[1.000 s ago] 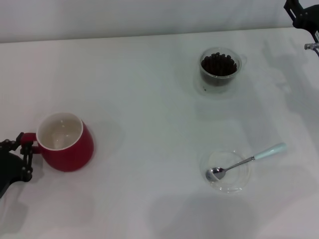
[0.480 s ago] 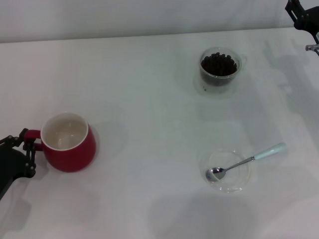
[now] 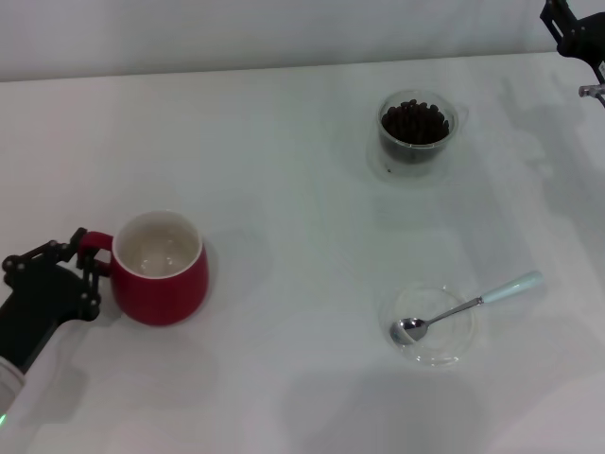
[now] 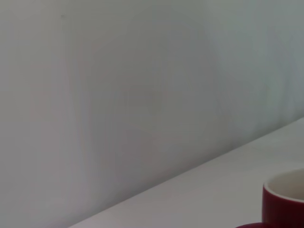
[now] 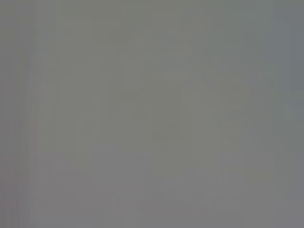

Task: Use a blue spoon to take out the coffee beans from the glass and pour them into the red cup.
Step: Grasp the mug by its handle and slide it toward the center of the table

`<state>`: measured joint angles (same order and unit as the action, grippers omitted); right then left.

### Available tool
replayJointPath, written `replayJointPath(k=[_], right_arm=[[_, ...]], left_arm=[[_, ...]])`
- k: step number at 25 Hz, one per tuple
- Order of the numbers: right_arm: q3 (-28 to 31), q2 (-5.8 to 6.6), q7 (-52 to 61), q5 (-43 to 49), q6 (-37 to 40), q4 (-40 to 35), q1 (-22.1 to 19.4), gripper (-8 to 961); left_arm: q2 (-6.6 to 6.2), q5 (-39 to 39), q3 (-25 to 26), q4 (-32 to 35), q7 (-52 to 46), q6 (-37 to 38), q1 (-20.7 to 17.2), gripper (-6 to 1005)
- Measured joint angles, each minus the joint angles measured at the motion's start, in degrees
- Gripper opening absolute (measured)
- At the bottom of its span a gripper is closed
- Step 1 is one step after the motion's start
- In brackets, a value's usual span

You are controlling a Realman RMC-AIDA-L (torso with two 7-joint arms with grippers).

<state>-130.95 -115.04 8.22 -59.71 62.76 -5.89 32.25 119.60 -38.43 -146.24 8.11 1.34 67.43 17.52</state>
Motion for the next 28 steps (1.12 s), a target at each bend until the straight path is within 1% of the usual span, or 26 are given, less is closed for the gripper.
replayJointPath(k=[5,18,21,28], right_arm=[[0.0,0.00,0.1,0.2,0.1,0.0,0.1,798],[-0.2,-0.06,0.2,0.2,0.2,-0.3,0.0,797],[-0.3,-0.08,0.2,0.2,0.2,-0.5,-0.1,798],[-0.6,-0.09,0.2,0.3,0.3,-0.7,0.1,798]], left_arm=[[0.09,0.3,0.0,2.3,0.0,-2.2,0.5,100],[0.33,3.5,-0.2,5.2,0.1,-6.1,1.7,100],[0.38,3.8,-0.9,6.2,0.1,-7.2,1.9,99],[0.32,3.9,-1.7,6.8,-0.2,-7.5,1.8,98]])
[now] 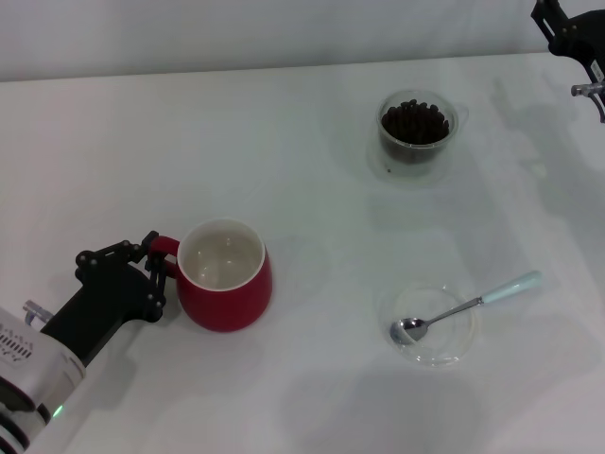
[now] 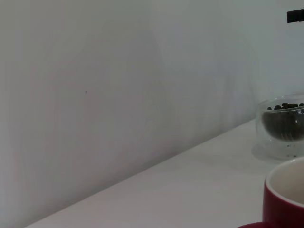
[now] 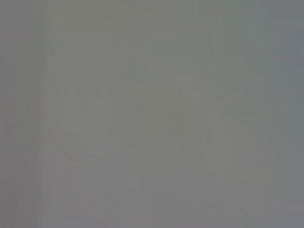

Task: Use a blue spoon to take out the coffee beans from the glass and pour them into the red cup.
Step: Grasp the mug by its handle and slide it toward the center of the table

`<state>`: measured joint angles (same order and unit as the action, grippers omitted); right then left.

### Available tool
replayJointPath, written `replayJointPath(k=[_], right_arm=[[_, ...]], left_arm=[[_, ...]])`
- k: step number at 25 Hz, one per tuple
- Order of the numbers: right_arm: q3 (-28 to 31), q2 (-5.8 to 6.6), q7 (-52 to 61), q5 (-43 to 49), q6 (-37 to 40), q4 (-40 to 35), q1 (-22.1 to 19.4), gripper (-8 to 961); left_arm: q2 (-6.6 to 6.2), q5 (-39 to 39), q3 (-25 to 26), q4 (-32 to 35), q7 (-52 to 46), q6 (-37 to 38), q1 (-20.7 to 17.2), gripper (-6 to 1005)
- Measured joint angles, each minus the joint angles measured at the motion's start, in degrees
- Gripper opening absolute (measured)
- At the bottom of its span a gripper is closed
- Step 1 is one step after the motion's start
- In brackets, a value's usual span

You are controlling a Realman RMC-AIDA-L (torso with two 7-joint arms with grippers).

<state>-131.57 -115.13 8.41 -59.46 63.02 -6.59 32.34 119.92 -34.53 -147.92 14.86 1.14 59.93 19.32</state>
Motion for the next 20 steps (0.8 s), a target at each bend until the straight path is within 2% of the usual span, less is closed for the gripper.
replayJointPath(k=[3,14,20], right_arm=[[0.0,0.00,0.0,0.0,0.0,0.0,0.1,797],[-0.1,-0.06,0.0,0.1,0.0,-0.1,0.3,797],[-0.1,-0.09,0.0,0.1,0.0,-0.2,0.2,797]], left_arm=[[-0.14,-0.1,0.0,0.2,0.0,0.0,-0.2,97],[-0.17,-1.3,0.6,0.2,-0.4,-0.1,-0.4,221],[0.00,-3.6,0.3,0.3,-1.2,-0.1,-0.6,437]])
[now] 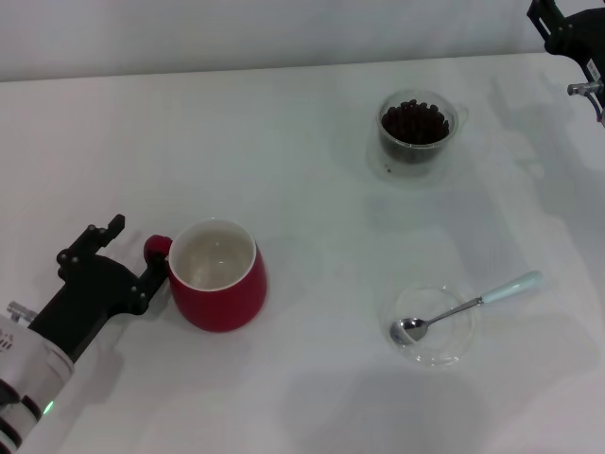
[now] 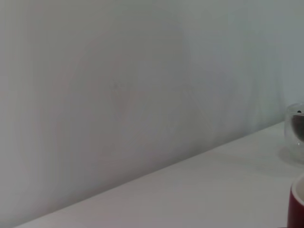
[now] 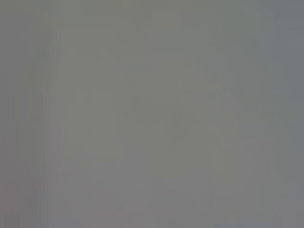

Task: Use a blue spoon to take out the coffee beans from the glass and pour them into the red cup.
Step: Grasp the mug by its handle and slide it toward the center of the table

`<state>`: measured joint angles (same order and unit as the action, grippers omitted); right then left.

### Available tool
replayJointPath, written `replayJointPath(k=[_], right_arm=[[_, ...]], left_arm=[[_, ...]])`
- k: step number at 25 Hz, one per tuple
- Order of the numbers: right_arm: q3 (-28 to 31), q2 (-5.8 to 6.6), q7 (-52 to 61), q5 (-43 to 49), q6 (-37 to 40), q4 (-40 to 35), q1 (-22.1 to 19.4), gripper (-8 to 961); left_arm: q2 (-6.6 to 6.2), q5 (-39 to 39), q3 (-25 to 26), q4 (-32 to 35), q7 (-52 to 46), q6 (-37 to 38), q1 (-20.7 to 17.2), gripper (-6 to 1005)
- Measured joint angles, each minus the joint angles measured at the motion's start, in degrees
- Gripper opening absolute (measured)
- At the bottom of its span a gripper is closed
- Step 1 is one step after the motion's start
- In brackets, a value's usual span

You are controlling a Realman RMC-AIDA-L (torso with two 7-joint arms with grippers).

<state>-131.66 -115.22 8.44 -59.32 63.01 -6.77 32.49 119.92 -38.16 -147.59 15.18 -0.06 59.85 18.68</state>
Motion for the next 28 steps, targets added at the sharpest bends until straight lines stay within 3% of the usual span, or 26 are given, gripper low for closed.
replayJointPath(k=[4,10,28], right_arm=[[0.0,0.00,0.0,0.0,0.0,0.0,0.0,797],[0.0,0.00,0.0,0.3,0.0,0.0,-0.2,798],[0.5,0.08,0.0,0.6,0.0,0.0,-0.3,798]], left_arm=[[-0.09,0.0,0.0,0.1,-1.6,0.0,-0.9,671],[-0.14,-0.1,-0.1,0.8,-1.6,0.6,-2.2,785],[-0.19,-0.1,0.2,1.6,-1.4,4.1,-6.9,776]])
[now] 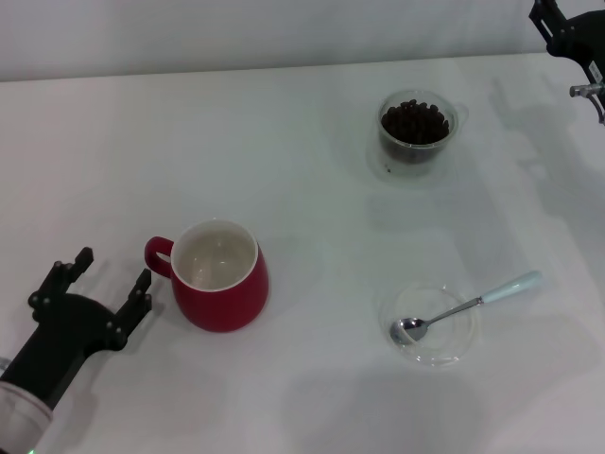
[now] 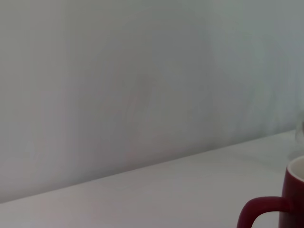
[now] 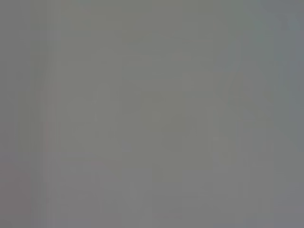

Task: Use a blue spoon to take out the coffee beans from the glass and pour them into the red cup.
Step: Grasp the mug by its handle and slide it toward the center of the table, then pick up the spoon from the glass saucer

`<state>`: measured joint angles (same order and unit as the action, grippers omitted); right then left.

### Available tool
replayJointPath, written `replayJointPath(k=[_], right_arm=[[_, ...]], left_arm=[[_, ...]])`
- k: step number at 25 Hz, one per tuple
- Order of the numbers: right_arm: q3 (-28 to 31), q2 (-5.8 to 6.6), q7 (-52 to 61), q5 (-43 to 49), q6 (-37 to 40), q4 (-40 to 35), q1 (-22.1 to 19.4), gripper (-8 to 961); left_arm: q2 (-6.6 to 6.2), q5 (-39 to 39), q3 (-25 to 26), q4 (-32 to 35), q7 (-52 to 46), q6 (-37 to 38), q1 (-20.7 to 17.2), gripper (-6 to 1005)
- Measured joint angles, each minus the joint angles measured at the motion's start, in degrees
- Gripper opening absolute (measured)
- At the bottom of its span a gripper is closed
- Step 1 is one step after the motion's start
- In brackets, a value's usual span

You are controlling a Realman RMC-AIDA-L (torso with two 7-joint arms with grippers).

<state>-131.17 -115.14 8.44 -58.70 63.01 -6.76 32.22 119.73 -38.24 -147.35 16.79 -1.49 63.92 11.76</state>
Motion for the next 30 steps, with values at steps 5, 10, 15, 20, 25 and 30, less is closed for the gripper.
replayJointPath(k=[5,10,15,20,25,30], right_arm=[[0.0,0.18,0.0,-0.1,0.0,0.0,0.5,798],[0.0,0.37,0.7,-0.2,-0.4,0.0,0.8,798],[-0.5,1.89,10.4,1.4,-3.4,0.6,0.9,796],[-0.6,3.99,21.3,7.0,-3.9,0.7,-0.8,794],[-0.6,7.72,37.9,17.5,-3.1,0.7,-4.1,790],[-0.6,10.77,53.3,26.2,4.5,4.1,-8.3,785]], left_arm=[[0.07,-0.6,0.1,0.0,-0.1,3.8,-2.3,775],[0.07,-3.7,-0.1,0.0,-0.8,9.2,-5.5,773],[0.11,-9.6,-0.1,0.0,-3.2,13.4,-8.0,771],[0.19,-16.8,-0.3,0.1,-6.1,17.1,-9.4,770],[-0.20,-22.9,0.1,-0.4,-7.6,19.8,-7.6,772],[-0.28,-27.2,0.1,-0.6,-8.1,20.4,-5.1,771]])
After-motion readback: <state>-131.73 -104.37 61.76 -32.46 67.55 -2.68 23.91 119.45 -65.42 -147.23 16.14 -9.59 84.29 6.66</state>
